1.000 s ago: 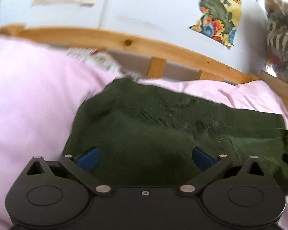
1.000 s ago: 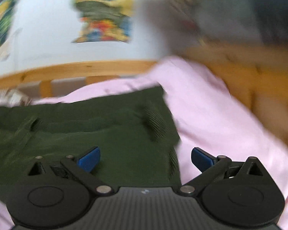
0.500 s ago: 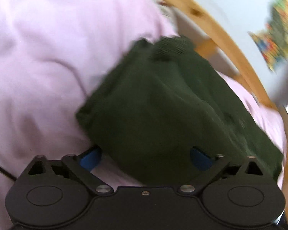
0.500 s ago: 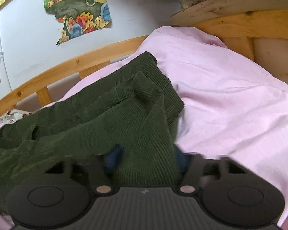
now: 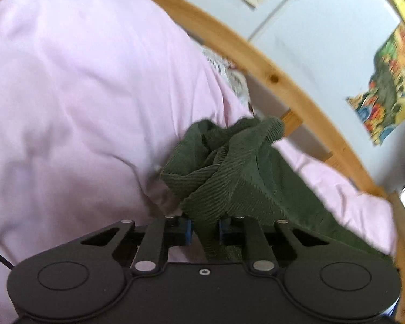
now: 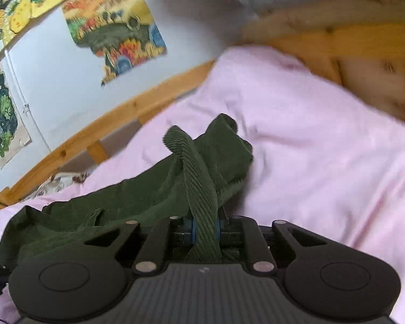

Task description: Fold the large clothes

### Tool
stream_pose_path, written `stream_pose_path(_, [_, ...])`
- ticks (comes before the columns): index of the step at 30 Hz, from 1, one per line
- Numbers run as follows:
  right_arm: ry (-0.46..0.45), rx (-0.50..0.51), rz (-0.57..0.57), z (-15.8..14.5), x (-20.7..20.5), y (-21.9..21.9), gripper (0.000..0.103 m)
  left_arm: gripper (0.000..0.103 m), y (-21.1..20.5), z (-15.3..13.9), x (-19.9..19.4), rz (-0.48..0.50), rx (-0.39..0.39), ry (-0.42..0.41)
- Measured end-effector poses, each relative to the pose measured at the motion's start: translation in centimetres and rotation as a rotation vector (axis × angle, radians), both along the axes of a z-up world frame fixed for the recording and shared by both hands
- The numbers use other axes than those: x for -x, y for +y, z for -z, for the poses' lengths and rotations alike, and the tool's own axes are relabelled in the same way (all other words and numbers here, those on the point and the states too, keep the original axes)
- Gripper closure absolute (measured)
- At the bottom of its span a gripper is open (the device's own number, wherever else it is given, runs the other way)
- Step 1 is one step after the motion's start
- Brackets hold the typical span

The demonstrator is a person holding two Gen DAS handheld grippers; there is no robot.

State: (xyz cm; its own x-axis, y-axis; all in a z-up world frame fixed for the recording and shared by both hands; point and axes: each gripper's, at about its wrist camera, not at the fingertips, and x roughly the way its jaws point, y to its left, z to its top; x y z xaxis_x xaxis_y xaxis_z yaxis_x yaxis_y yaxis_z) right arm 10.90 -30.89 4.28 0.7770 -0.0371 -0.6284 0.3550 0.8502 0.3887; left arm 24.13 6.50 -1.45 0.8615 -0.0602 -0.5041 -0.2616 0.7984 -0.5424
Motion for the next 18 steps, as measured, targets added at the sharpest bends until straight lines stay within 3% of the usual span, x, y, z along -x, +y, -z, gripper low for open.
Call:
stream_pose_path(4, [0.068,0.008,0.027,1.9,-1.0,-0.2,0.081,0.085,1.3,1.1,1.0,0.051,-0.044,0.031])
stream_pose_path(5, [0.068,0.034,0.040,1.8,-1.2,0.0,0.072,0.084,1.5,1.8,0.8,0.047,-0.023,0.045])
stream_pose_path(6, [0.065,0.077,0.052,1.6,-1.3,0.3,0.057,0.083,1.7,2.4,0.6,0.040,0.000,0.059])
stream_pose_path(9, [0.017,0.209,0.094,1.1,-1.0,1.8,0.021,0.072,1.9,3.4,0.5,0.041,-0.012,0.061])
stream_pose_path(13, [-0.105,0.440,0.082,0.6,-0.7,6.2,0.011,0.036,2.3,4.6,0.1,0.053,0.027,0.050])
stream_pose_path(15, [-0.167,0.516,-0.027,0.9,-1.2,9.2,0.005,0.030,2.3,5.1,-0.2,0.054,0.046,0.043])
stream_pose_path(18, [-0.213,0.546,-0.210,1.6,-3.1,13.2,0.004,0.027,2.4,5.9,-0.6,0.047,0.057,0.058])
